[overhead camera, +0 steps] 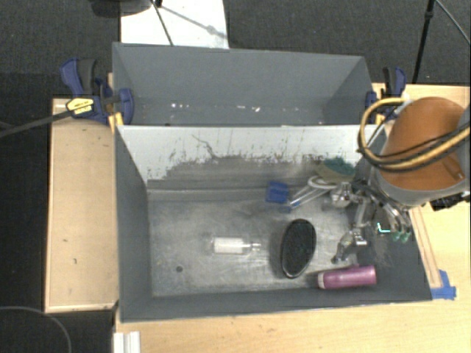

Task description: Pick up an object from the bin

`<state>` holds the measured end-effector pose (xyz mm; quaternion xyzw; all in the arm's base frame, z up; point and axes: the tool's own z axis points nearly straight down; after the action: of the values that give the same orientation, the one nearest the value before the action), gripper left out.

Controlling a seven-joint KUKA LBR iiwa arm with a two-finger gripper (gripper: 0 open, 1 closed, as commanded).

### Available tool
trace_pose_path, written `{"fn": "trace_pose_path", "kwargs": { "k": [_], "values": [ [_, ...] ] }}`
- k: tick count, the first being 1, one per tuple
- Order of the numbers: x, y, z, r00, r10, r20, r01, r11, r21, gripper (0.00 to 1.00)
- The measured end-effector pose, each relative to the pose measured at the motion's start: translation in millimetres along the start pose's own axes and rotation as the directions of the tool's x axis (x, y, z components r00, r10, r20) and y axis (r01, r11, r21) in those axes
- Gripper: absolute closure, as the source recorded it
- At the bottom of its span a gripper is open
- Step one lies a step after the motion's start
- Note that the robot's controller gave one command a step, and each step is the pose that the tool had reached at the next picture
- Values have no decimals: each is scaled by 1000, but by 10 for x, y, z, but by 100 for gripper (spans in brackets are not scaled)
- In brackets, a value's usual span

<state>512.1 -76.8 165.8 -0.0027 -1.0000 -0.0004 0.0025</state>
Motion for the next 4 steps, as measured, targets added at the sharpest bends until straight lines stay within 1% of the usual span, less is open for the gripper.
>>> {"fn": "trace_pose_path", "kwargs": {
  "k": [1,2,3,4],
  "values": [
    [256,664,934,990,-139,18,139,990,3,0],
    [255,649,909,990,-139,17,139,990,3,100],
    [309,1652,-207,975,-222,16,222,975,-1,100],
    [319,1604,-164,976,-217,7,217,976,2,0]
  ]
}}
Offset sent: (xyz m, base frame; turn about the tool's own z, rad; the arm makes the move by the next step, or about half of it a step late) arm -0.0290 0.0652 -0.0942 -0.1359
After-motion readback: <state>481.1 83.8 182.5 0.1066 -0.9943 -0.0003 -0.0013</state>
